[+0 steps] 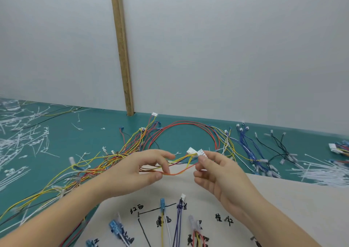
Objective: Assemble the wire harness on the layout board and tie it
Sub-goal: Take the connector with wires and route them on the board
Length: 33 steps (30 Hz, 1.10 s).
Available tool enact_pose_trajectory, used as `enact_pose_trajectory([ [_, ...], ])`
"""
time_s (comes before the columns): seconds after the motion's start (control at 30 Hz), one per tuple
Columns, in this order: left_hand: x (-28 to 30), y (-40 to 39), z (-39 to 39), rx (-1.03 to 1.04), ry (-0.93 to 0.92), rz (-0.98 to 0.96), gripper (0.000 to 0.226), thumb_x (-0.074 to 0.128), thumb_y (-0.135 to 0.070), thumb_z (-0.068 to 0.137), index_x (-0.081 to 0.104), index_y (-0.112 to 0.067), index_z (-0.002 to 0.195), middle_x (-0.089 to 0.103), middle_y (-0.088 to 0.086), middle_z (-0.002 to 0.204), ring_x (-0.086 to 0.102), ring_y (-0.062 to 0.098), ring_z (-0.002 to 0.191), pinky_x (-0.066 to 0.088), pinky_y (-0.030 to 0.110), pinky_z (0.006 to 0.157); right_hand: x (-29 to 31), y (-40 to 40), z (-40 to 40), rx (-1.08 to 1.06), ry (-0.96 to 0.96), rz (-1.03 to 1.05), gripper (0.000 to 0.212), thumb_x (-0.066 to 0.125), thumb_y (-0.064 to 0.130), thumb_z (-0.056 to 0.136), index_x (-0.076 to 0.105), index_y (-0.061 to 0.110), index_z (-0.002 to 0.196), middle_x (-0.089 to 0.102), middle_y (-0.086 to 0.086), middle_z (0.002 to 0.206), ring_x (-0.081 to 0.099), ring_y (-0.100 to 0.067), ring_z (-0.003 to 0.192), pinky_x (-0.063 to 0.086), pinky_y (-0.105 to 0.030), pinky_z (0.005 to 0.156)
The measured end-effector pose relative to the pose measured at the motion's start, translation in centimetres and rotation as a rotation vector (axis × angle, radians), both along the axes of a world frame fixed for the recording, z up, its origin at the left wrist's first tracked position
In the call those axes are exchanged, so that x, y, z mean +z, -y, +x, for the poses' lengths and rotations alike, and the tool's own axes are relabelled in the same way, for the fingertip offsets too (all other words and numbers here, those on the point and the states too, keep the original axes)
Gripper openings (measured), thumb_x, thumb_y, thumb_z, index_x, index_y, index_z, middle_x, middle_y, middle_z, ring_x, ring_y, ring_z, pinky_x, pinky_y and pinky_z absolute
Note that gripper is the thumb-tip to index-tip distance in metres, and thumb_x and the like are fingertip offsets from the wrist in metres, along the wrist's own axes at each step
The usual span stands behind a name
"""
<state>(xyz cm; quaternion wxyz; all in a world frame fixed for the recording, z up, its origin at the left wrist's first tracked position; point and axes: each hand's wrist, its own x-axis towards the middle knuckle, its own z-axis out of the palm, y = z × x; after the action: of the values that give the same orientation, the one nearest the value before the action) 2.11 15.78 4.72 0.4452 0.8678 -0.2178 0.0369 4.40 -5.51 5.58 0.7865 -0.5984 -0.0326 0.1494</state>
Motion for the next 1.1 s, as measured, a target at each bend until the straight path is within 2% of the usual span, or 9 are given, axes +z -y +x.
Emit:
enact_pose_trajectory([
  [0.13,0.5,1.4,0.4,0.088,-0.089,-0.122,0.025,0.052,-0.049,0.077,0.06,-0.037,0.097,0.064,-0.019,0.096,0.057,-0.004,0.085,0.043,0.013,0.077,-0.5,-0.1,-0.2,0.053,0.055,-0.079,0.004,0.057,0.013,0.089,0.06,0.012,0.087,0.061,0.003,0.059,0.059,-0.01,0.055,0.053,-0.021,0.053],
  [0.33,1.9,3.4,2.1,0.094,0.023,0.049,0.011,0.064,-0.029,0.085,0.061,-0.037,0.077,0.06,-0.023,0.075,0.047,-0.004,0.065,0.037,0.01,0.062,-0.7,0.0,-1.1,0.156,0.175,-0.19,0.007,0.054,0.014,0.092,0.059,0.018,0.09,0.063,0.005,0.066,0.059,-0.01,0.064,0.054,-0.025,0.063],
  [0.53,3.5,2.6,3.6,0.269,-0.08,-0.7,0.016,0.043,-0.017,0.095,0.051,-0.017,0.081,0.068,-0.006,0.067,0.065,0.007,0.061,0.044,0.012,0.05,-1.0,0.4,-1.5,0.158,0.175,-0.26,0.011,0.049,0.011,0.094,0.056,0.016,0.089,0.063,0.003,0.07,0.058,-0.008,0.062,0.052,-0.023,0.06],
  [0.67,5.1,0.1,4.9,0.431,0.011,-0.862,0.016,0.041,-0.018,0.097,0.049,-0.019,0.083,0.061,-0.006,0.055,0.05,0.004,0.038,0.04,0.015,0.04,-1.0,0.9,-1.4,0.131,0.145,-0.233,0.008,0.049,0.014,0.094,0.055,0.014,0.088,0.063,0.003,0.066,0.059,-0.009,0.06,0.053,-0.022,0.058],
  [0.8,6.4,-3.1,6.5,0.64,0.313,-0.712,0.008,0.045,-0.014,0.096,0.051,-0.017,0.094,0.054,0.001,0.073,0.047,0.003,0.047,0.037,0.016,0.049,-0.4,1.8,-1.0,0.076,0.126,-0.121,0.012,0.048,0.011,0.094,0.054,0.013,0.084,0.063,0.002,0.062,0.06,-0.011,0.058,0.054,-0.024,0.055],
  [0.87,7.2,-5.6,7.6,0.864,0.425,-0.295,0.03,0.047,-0.012,0.094,0.045,-0.009,0.124,0.057,0.01,0.104,0.057,0.016,0.088,0.042,0.027,0.078,0.0,2.3,-0.8,0.039,0.143,-0.063,0.011,0.049,0.011,0.093,0.054,0.014,0.084,0.063,0.001,0.063,0.061,-0.011,0.058,0.054,-0.023,0.054],
  [0.97,6.8,-7.6,7.9,1.128,0.423,0.397,0.068,0.051,-0.009,0.09,0.013,-0.009,0.146,0.012,0.015,0.153,0.013,0.036,0.138,0.011,0.048,0.11,0.7,2.7,-0.8,0.018,0.201,-0.009,0.01,0.05,0.01,0.092,0.055,0.014,0.084,0.064,-0.002,0.066,0.062,-0.012,0.06,0.055,-0.024,0.055],
  [1.03,5.0,-6.8,7.4,0.899,0.483,0.482,0.064,0.054,-0.007,0.088,0.025,-0.013,0.144,0.017,0.013,0.152,0.015,0.033,0.139,0.009,0.04,0.112,0.8,2.8,-1.1,0.038,0.244,-0.012,0.009,0.051,0.011,0.09,0.056,0.015,0.083,0.065,-0.003,0.066,0.062,-0.012,0.06,0.055,-0.024,0.056],
  [1.1,2.6,-5.4,6.4,0.444,0.281,0.344,0.036,0.052,-0.007,0.091,0.055,-0.024,0.123,0.05,-0.002,0.133,0.042,0.014,0.127,0.021,0.023,0.109,0.8,2.7,-1.5,0.059,0.285,-0.037,0.008,0.051,0.011,0.089,0.057,0.015,0.085,0.065,-0.002,0.067,0.062,-0.012,0.062,0.055,-0.024,0.057],
])
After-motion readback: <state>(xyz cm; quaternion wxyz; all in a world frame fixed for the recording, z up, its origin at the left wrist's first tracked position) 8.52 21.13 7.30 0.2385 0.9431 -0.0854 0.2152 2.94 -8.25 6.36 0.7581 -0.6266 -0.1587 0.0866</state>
